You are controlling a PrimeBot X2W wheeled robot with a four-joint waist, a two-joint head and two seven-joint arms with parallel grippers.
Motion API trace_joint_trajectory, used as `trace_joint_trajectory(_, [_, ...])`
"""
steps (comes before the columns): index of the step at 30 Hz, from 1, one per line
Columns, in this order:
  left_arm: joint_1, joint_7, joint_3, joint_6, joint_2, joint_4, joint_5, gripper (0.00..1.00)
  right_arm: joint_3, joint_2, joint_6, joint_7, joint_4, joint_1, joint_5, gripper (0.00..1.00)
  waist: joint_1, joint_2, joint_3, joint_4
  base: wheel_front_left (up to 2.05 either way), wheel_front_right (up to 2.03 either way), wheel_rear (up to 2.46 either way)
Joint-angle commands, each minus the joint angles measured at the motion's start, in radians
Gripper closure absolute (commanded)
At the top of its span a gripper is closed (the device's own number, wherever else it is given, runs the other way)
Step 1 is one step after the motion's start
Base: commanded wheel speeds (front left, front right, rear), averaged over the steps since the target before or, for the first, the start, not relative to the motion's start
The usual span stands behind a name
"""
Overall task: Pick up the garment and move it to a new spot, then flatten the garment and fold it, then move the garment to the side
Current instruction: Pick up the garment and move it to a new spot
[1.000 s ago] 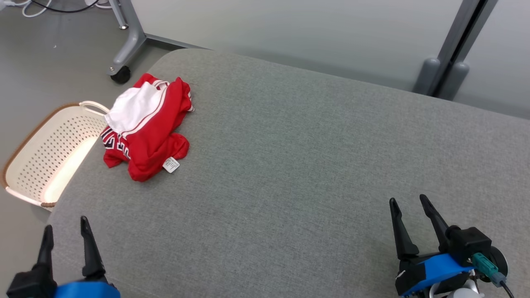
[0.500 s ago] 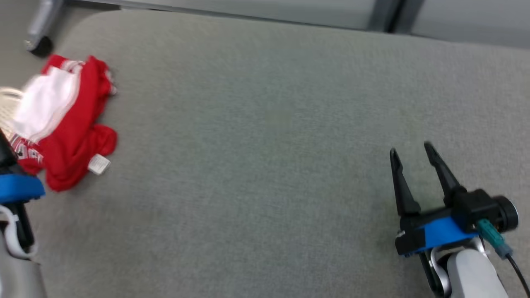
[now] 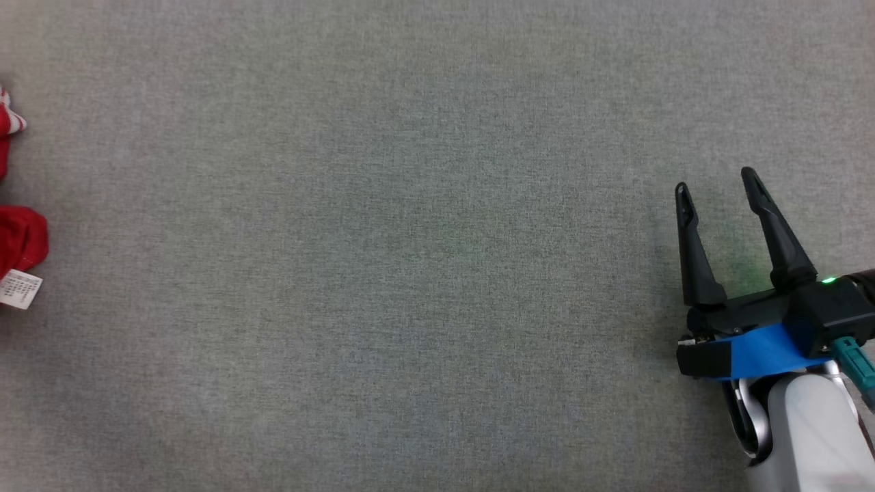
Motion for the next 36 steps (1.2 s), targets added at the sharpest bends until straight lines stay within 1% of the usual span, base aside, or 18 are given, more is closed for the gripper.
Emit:
trace_joint_trajectory(1, [-0.043, 0.007, -0.019, -0.004, 0.023, 0.058, -0.003, 0.0, -0.007, -0.005, 0.0, 0.004, -0.017, -0.003, -0.004, 0.0, -0.0003, -0.0003, 0.016, -0.001, 0.0, 0.0, 0.0])
trace_joint_trajectory(4, [-0.078, 0.075, -0.05, -0.008, 0.041, 0.184, -0.005, 0.0, -0.012, -0.006, 0.0, 0.007, -0.036, -0.003, -0.006, 0.0, -0.0003, -0.0003, 0.032, -0.004, 0.0, 0.0, 0.0])
trace_joint_trajectory(7, [-0.114, 0.157, -0.081, -0.01, 0.052, 0.28, -0.016, 0.0, -0.014, -0.006, 0.0, 0.01, -0.046, -0.001, -0.008, 0.0, -0.0003, -0.0003, 0.039, -0.005, 0.0, 0.0, 0.0])
trace_joint_trajectory(11, [-0.13, 0.227, -0.118, -0.009, 0.046, 0.365, -0.053, 0.0, -0.013, -0.005, 0.0, 0.014, -0.057, -0.005, -0.009, 0.0, -0.0003, -0.0003, 0.045, -0.007, 0.0, 0.0, 0.0])
trace_joint_trajectory(14, [-0.131, 0.312, -0.15, -0.009, 0.029, 0.423, -0.092, 0.0, -0.014, -0.002, 0.0, 0.016, -0.06, -0.007, -0.009, 0.0, -0.0003, -0.0003, 0.046, -0.007, 0.0, 0.0, 0.0])
trace_joint_trajectory(17, [-0.126, 0.341, -0.178, -0.009, 0.025, 0.438, -0.13, 0.0, -0.01, 0.0, 0.0, 0.013, -0.054, -0.012, -0.005, 0.0, -0.0003, -0.0003, 0.043, -0.009, 0.0, 0.0, 0.0])
trace_joint_trajectory(18, [-0.123, 0.326, -0.185, -0.009, 0.03, 0.431, -0.14, 0.43, -0.007, 0.001, 0.0, 0.013, -0.05, -0.014, -0.003, 0.0, -0.0003, -0.0003, 0.04, -0.01, 0.0, 0.0, 0.0])
trace_joint_trajectory(19, [-0.119, 0.308, -0.188, -0.01, 0.034, 0.425, -0.149, 1.0, -0.006, 0.002, 0.0, 0.012, -0.045, -0.016, -0.001, 0.0, -0.0003, -0.0003, 0.036, -0.013, 0.0, 0.0, 0.0])
trace_joint_trajectory(21, [-0.115, 0.298, -0.202, -0.009, 0.044, 0.426, -0.165, 1.0, -0.006, 0.004, 0.0, 0.01, -0.034, -0.019, 0.005, 0.0, -0.0003, -0.0003, 0.024, -0.017, 0.0, 0.0, 0.0])
trace_joint_trajectory(27, [-0.137, 0.177, -0.269, -0.009, 0.088, 0.368, -0.176, 1.0, -0.008, 0.01, 0.0, 0.001, 0.002, -0.017, 0.026, 0.0, -0.0003, -0.0003, -0.026, -0.034, 0.0, 0.0, 0.0])
trace_joint_trajectory(28, [-0.137, 0.177, -0.269, -0.009, 0.088, 0.368, -0.176, 1.0, -0.008, 0.01, 0.0, 0.001, 0.002, -0.017, 0.026, 0.0, -0.0003, -0.0003, -0.026, -0.034, 0.0, 0.0, 0.0])
trace_joint_trajectory(29, [-0.15, 0.132, -0.294, -0.009, 0.098, 0.345, -0.182, 1.0, -0.006, 0.012, 0.0, -0.002, 0.016, -0.014, 0.036, 0.0, -0.0003, -0.0003, -0.049, -0.04, 0.0, 0.0, 0.0])
trace_joint_trajectory(30, [-0.156, 0.108, -0.312, -0.009, 0.101, 0.329, -0.184, 1.0, -0.005, 0.013, 0.0, -0.003, 0.024, -0.012, 0.04, 0.0, -0.0003, -0.0003, -0.062, -0.044, 0.0, 0.0, 0.0])
trace_joint_trajectory(31, [-0.156, 0.108, -0.312, -0.009, 0.101, 0.329, -0.184, 1.0, -0.005, 0.013, 0.0, -0.003, 0.024, -0.012, 0.04, 0.0, -0.0003, -0.0003, -0.062, -0.044, 0.0, 0.0, 0.0])
trace_joint_trajectory(32, [-0.164, 0.086, -0.324, -0.009, 0.105, 0.315, -0.189, 1.0, -0.003, 0.014, 0.0, -0.004, 0.032, -0.01, 0.046, 0.0, -0.0003, -0.0003, -0.074, -0.047, 0.0, 0.0, 0.0])
trace_joint_trajectory(36, [-0.199, 0.019, -0.393, -0.009, 0.115, 0.238, -0.198, 1.0, 0.008, 0.015, 0.0, -0.008, 0.056, -0.003, 0.068, 0.0, -0.0003, -0.0003, -0.123, -0.07, 0.0, 0.0, 0.0])
